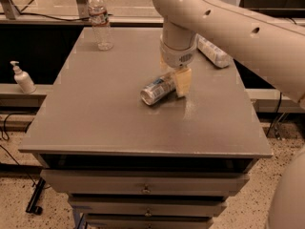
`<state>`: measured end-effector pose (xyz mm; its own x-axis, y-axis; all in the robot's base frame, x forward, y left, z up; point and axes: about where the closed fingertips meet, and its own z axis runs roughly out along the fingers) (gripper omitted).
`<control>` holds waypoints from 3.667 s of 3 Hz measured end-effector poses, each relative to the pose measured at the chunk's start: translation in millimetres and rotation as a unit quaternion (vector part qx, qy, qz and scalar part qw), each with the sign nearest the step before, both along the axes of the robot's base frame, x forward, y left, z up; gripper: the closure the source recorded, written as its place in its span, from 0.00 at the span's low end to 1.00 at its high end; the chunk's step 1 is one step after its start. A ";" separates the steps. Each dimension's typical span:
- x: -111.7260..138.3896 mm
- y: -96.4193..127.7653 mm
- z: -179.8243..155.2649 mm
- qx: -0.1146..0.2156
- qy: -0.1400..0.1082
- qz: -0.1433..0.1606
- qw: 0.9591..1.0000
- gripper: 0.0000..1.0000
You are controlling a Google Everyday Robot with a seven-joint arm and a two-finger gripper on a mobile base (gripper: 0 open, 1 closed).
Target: Place redbull can upright
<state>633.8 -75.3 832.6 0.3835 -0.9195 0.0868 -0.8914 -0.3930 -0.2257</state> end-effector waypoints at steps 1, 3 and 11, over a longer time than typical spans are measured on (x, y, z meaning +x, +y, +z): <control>2.5 -2.9 1.8 -0.001 -0.001 -0.004 1.000 0.64; -13.4 5.9 59.7 0.034 -0.034 0.014 0.999 1.00; -39.5 -11.7 247.7 0.141 -0.376 0.255 0.880 1.00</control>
Offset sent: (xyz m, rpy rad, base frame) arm -0.0068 0.0062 0.1070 0.1139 -0.1057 0.0366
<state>594.3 -87.0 1080.2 0.6833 -0.6707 0.2884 -0.1732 -0.5327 -0.8284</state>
